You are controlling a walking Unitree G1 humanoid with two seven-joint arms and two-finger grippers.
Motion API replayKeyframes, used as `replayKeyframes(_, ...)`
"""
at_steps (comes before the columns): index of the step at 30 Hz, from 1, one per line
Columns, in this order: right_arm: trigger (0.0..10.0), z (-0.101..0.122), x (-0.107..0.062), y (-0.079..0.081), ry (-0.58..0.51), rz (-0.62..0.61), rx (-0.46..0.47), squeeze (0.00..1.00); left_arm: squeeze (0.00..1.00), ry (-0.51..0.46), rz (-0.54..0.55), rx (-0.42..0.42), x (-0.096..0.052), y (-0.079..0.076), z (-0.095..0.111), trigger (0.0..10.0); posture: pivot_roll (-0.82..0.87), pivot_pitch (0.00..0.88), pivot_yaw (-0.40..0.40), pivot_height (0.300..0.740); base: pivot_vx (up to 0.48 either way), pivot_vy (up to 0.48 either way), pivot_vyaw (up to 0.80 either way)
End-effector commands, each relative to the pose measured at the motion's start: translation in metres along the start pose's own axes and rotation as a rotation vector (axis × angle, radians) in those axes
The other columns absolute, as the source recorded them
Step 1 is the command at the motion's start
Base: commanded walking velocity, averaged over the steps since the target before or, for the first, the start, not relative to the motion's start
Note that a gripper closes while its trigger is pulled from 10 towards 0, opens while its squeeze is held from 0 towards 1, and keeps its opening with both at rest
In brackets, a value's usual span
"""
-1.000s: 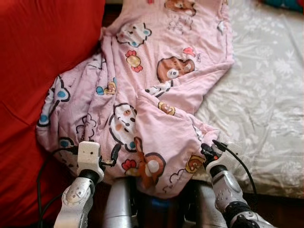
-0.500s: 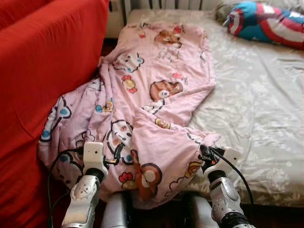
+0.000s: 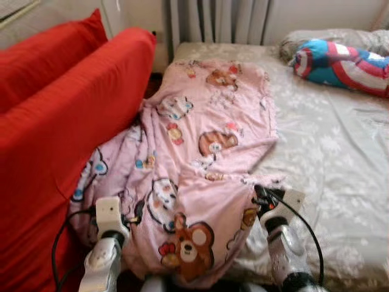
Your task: Clean up the room
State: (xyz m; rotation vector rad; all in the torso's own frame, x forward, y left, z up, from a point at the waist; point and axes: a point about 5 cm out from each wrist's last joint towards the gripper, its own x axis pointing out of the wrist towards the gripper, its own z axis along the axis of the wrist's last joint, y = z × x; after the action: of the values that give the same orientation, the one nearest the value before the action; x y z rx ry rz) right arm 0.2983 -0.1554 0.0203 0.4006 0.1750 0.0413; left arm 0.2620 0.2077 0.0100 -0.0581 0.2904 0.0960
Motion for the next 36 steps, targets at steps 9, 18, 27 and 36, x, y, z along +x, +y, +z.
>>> replayKeyframes(9,10.0,-0.002,-0.003,0.005,-0.021,0.004,-0.062,0.00,0.00,0.218,0.007,0.060,-0.008,0.010,-0.042,10.0,0.02,0.000,-0.002,0.728,0.000,0.000,0.00)
replayKeyframes(18,10.0,0.001,-0.001,0.006,-0.027,0.000,-0.092,0.00,0.00,0.411,0.047,0.038,-0.018,0.014,-0.069,10.0,0.03,0.015,-0.006,0.728,0.000,0.000,0.00)
replayKeyframes(27,10.0,0.004,0.002,0.010,-0.037,0.009,-0.096,0.00,0.00,0.496,0.069,0.066,-0.033,0.019,-0.087,10.0,0.03,0.049,-0.014,0.728,0.000,0.000,0.00)
replayKeyframes(36,10.0,0.001,0.003,0.020,-0.029,0.059,-0.117,0.00,0.00,0.534,0.107,0.063,-0.042,0.027,-0.096,10.0,0.03,0.068,-0.014,0.740,0.000,0.000,0.00)
